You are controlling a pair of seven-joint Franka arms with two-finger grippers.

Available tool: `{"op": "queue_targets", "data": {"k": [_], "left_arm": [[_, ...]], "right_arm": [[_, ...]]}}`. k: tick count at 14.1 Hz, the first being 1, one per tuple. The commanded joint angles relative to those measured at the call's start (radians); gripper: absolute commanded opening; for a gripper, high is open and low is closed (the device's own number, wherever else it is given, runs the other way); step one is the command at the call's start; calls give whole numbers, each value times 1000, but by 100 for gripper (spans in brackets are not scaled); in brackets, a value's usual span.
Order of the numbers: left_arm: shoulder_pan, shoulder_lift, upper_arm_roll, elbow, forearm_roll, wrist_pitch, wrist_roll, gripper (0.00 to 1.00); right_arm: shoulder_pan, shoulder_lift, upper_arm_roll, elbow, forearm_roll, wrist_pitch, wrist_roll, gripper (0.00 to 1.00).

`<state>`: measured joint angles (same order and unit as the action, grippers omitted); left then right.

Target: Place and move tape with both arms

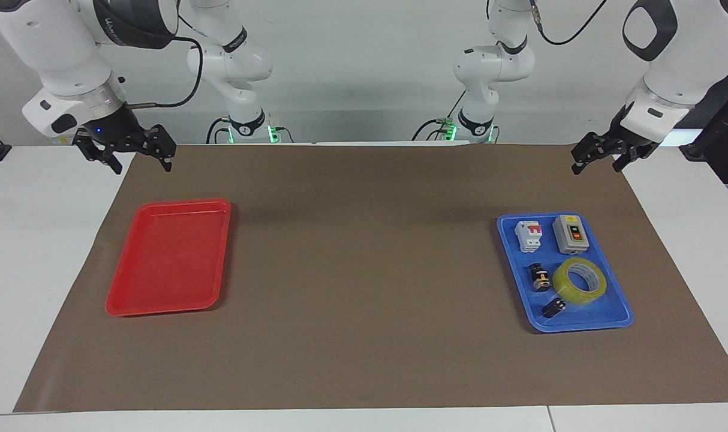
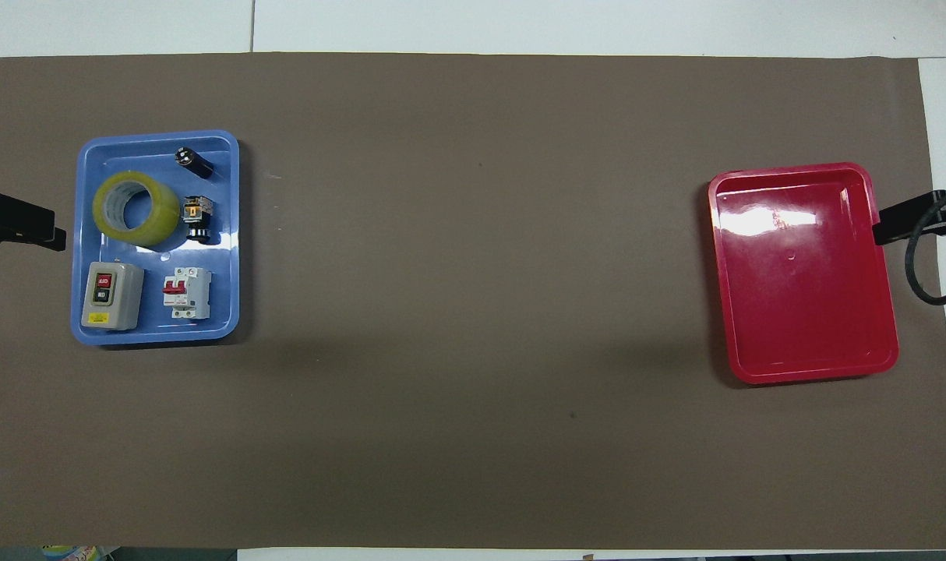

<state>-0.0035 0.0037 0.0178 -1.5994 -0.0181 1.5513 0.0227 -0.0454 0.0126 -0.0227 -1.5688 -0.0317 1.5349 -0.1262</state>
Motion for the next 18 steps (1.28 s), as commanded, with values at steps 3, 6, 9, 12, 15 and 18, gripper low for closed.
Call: {"op": "queue_targets", "data": {"k": [3, 6, 9, 12, 15, 18], "left_arm": [[5, -25, -4, -25, 17, -7, 3, 100], [7, -25, -4, -24, 17, -4, 9, 100], [7, -24, -4, -25, 17, 35, 6, 100], [7, -18, -4, -25, 17, 46, 6, 100], [11, -5, -3, -27, 17, 74, 9, 100], [45, 38, -3, -45, 17, 151, 29, 100]], "right_arm": [[-5, -17, 6, -20, 13, 10, 5, 100], [-5, -17, 6, -20, 13, 11, 7, 100], [-8, -16, 6, -19, 13, 10, 7, 100], [-8, -16, 6, -19, 15, 11, 8, 100], [-11, -16, 4, -17, 15, 14, 11, 100], [-21, -13, 3, -13, 13, 16, 14, 100]]}}
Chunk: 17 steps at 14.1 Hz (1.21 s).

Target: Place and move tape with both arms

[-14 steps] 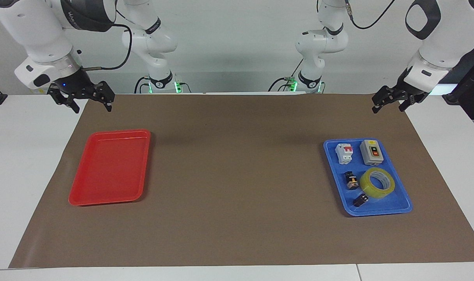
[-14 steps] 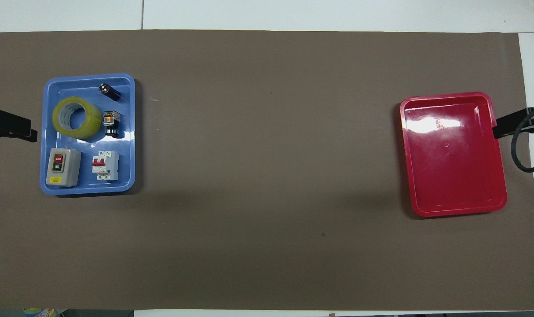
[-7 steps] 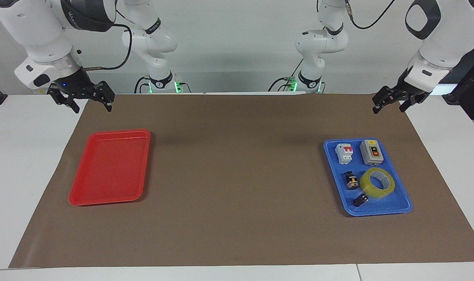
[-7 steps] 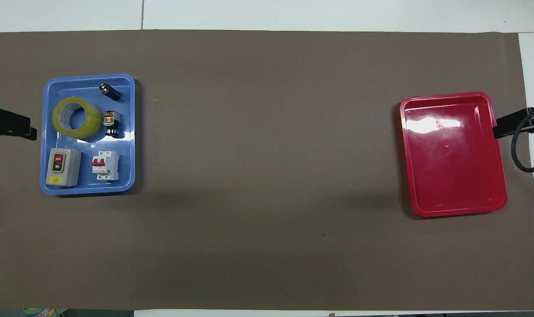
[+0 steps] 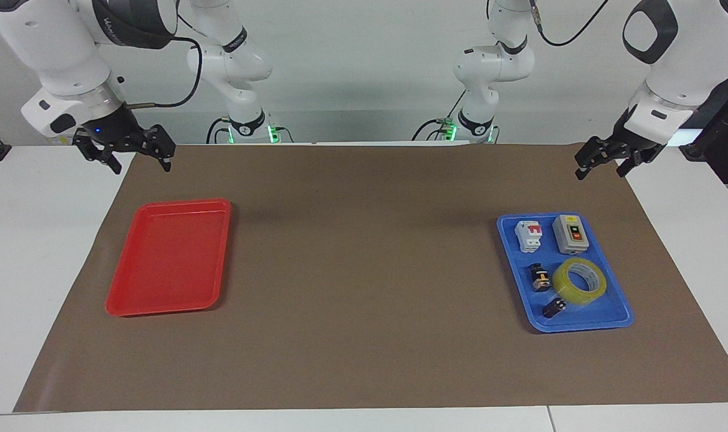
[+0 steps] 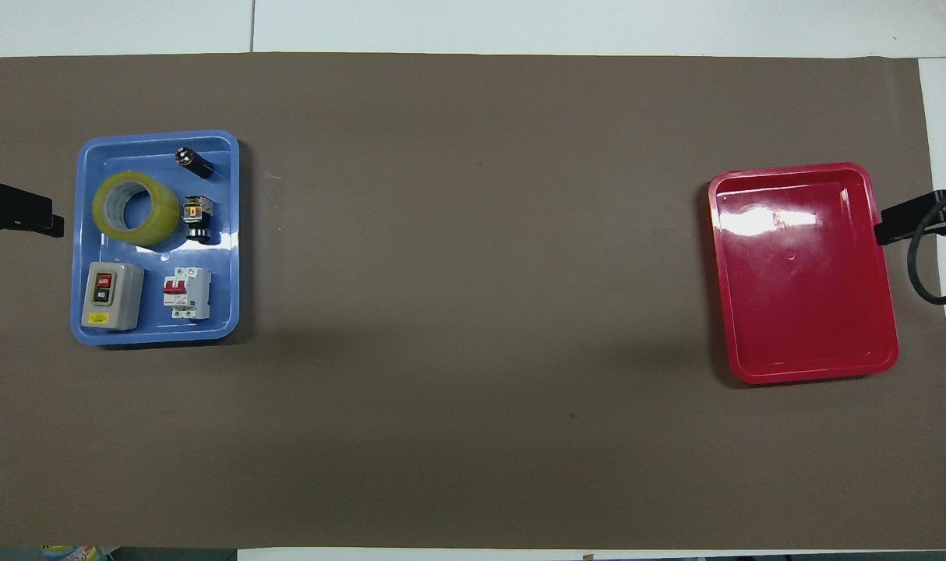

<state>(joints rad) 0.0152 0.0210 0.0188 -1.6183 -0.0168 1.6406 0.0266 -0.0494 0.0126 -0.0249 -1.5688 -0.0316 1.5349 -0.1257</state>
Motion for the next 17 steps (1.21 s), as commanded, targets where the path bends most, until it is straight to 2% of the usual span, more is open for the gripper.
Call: {"op": "queue_targets", "data": {"k": [1, 6, 11, 17], "left_arm": [[43, 42, -3, -46, 15, 115, 48, 100], [98, 187, -3, -70, 14, 329, 55, 100], [112, 260, -5, -221, 14, 619, 50, 100], [118, 339, -3, -258, 14, 705, 44, 100]], "right_arm": [[-21, -13, 3, -11, 15, 17, 17, 100], [-43, -17, -4, -8, 15, 11, 12, 100], [-32, -20, -3, -14, 13, 8, 14, 100], [-36, -23, -3, -17, 13, 4, 12, 100]]}}
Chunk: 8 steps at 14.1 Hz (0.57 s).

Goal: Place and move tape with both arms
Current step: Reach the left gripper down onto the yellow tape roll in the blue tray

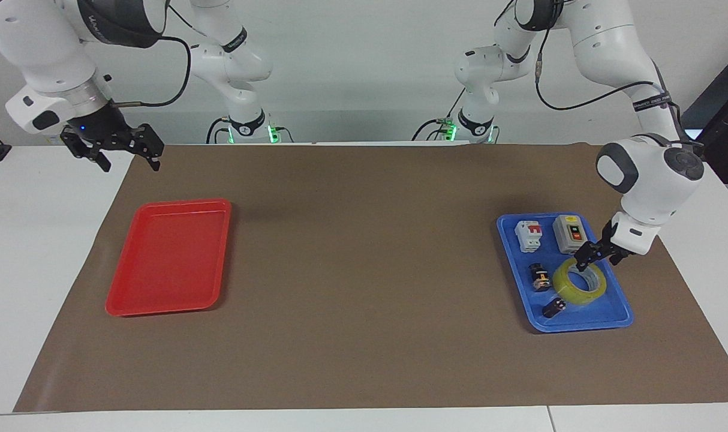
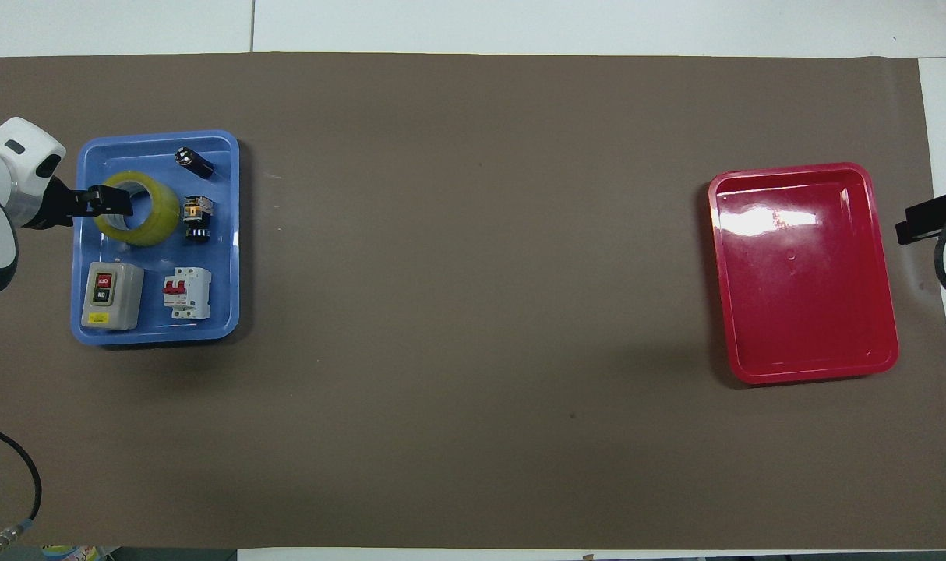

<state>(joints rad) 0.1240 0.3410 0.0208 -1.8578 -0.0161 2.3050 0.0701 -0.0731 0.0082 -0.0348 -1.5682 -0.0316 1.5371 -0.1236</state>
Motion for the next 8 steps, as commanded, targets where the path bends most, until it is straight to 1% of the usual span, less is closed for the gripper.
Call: {"op": "queue_targets", "data": {"k": [1, 4, 5, 6, 7, 8], "left_arm": [[9, 19, -5, -32, 13, 45, -1, 100], [12, 26, -5, -55, 13, 82, -1, 100], [14, 24, -5, -76, 13, 100, -1, 94], [17, 21, -5, -89, 13, 114, -6, 78], [16, 19, -5, -90, 13, 117, -33, 24], [16, 19, -5, -92, 13, 119, -56, 0]], "right_arm": [[-11, -17, 7, -18, 13, 2, 10, 100], [-10, -17, 7, -18, 13, 2, 10, 100], [-10, -19, 7, -18, 13, 2, 10, 100], [-10, -19, 7, -18, 13, 2, 10, 100], [-10, -19, 7, -18, 13, 0, 10, 100], [-13, -19, 6, -18, 13, 0, 12, 100]]}}
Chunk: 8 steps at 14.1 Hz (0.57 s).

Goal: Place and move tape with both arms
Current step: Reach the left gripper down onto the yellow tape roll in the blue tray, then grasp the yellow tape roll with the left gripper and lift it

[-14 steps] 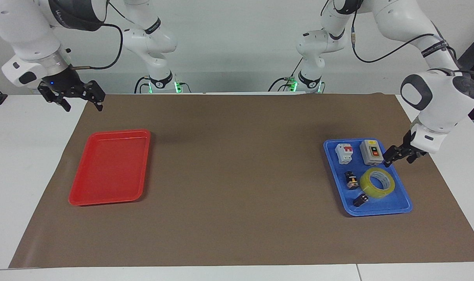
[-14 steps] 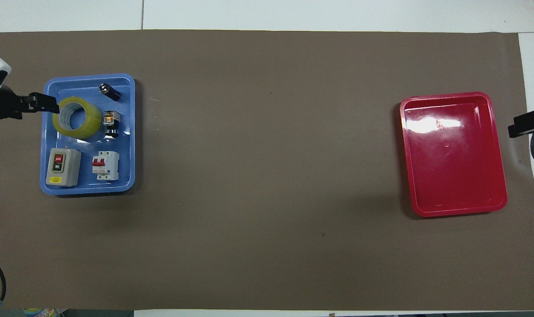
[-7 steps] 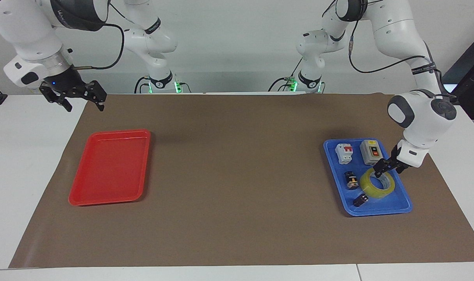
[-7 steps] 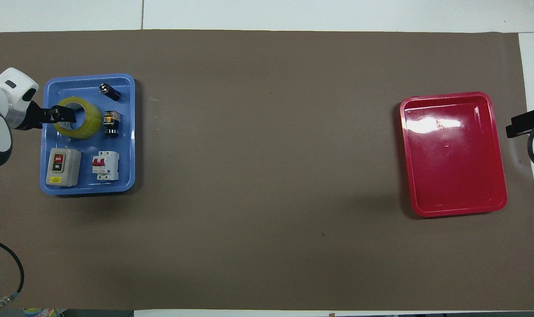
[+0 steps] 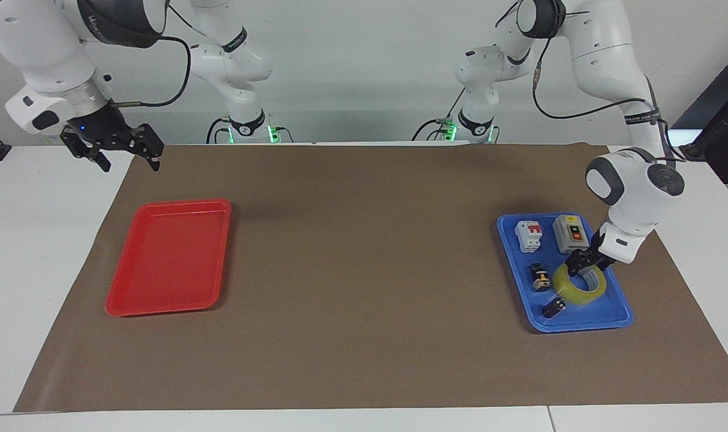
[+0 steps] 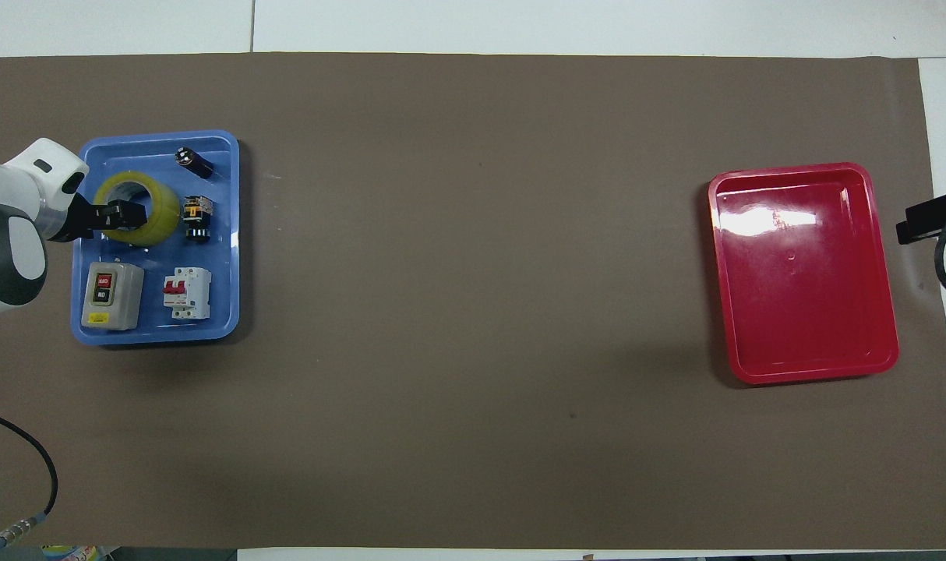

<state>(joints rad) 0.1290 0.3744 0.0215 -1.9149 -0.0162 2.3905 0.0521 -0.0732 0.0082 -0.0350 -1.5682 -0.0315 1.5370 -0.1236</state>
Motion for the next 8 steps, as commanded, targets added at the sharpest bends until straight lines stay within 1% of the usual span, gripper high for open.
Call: {"op": "queue_targets", "data": {"k": [1, 3, 4, 6, 8], "left_arm": [[9, -15, -6, -33, 13, 32, -40, 0], [8, -28, -6, -32, 13, 21, -40, 0], [8, -47, -6, -33, 13, 15, -41, 0], [8, -95, -6, -29, 13, -37, -43, 0], [8, -156, -5, -21, 13, -115, -43, 0]], "right_arm": [[-17, -19, 6, -18, 13, 0, 10, 100], [-19, -19, 6, -19, 13, -1, 10, 100], [-17, -19, 6, -19, 13, -8, 10, 100], [-14, -19, 6, -19, 13, -9, 12, 100], [-14, -19, 7, -19, 13, -8, 12, 100]]}}
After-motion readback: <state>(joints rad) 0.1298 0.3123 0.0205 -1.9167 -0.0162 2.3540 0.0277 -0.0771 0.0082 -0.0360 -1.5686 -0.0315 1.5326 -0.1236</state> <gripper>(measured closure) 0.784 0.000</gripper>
